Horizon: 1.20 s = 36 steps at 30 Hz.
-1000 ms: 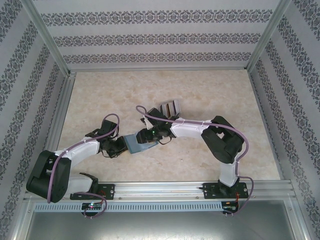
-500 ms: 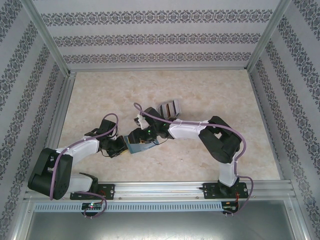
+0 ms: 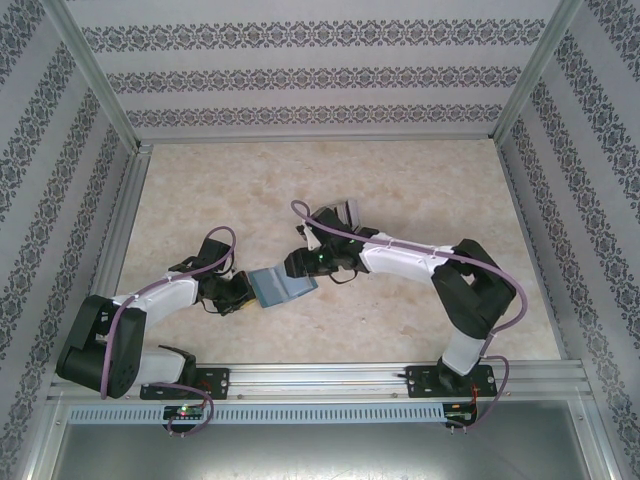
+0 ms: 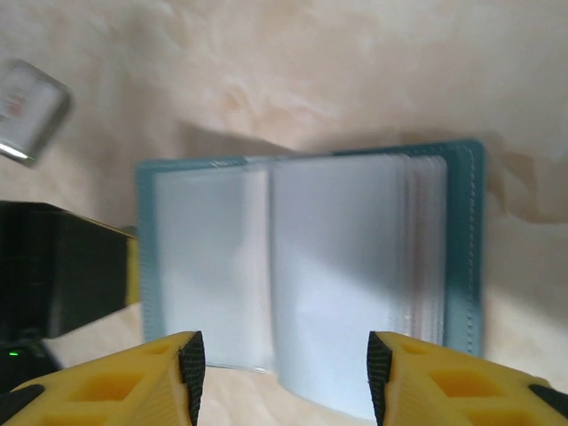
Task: Put the credit cards into the card holder
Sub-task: Flip over the card slot in the card holder.
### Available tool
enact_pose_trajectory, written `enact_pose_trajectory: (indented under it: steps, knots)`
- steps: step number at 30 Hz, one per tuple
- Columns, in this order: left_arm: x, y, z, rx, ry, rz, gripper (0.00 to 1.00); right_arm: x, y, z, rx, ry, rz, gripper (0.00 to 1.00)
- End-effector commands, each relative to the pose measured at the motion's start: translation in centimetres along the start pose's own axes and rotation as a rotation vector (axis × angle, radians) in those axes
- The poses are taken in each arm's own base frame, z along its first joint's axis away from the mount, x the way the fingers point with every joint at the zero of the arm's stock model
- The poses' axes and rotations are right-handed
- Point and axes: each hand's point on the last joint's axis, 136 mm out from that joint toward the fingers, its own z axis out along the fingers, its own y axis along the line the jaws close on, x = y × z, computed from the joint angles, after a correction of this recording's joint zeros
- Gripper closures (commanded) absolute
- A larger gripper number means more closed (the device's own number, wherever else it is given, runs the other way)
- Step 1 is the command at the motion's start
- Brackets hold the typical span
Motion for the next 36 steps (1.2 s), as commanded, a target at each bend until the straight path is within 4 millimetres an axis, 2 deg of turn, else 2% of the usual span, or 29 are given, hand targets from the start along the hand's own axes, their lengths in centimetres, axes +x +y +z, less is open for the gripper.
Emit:
enact_pose_trajectory:
  steps: [1, 7, 11, 18, 25, 29, 33, 36]
  knots:
    - [-0.9, 1.6, 2.0, -0.039, -0.039, 0.036, 1.0, 1.1, -1.4, 1.2, 0.09, 0.05, -0.033, 0.46]
    - [-0.9, 1.4, 1.9, -0.039, -0.039, 0.039, 1.0, 1.1, -1.9, 2.1, 0.14, 0.078, -0.058, 0.46]
    - [-0.9, 1.6, 2.0, -0.042, -0.038, 0.036, 1.0, 1.2, -1.2, 2.4, 0.117, 0.088, -0.062, 0.46]
    - [-1.0, 1.4, 2.2, -0.032, -0.033, 0.035, 1.0, 1.0, 1.2, 2.2, 0.083, 0.08, -0.1, 0.46]
    - [-0.8, 1.5, 2.3, -0.033, -0.031, 0.032, 1.0, 1.1, 2.4, 2.6, 0.051, 0.088, -0.107, 0.46]
    - [-0.8, 1.7, 2.4, -0.035, -0.029, 0.031, 1.0, 1.3, 3.6, 3.2, -0.017, 0.102, -0.094, 0.46]
    - [-0.8, 1.7, 2.5, -0.034, -0.032, 0.03, 1.0, 1.5, 6.2, 3.5, -0.153, 0.124, -0.072, 0.46]
    - [-1.0, 1.6, 2.6, -0.032, -0.029, 0.033, 1.0, 1.9, 7.3, 4.1, -0.222, 0.155, -0.054, 0.45]
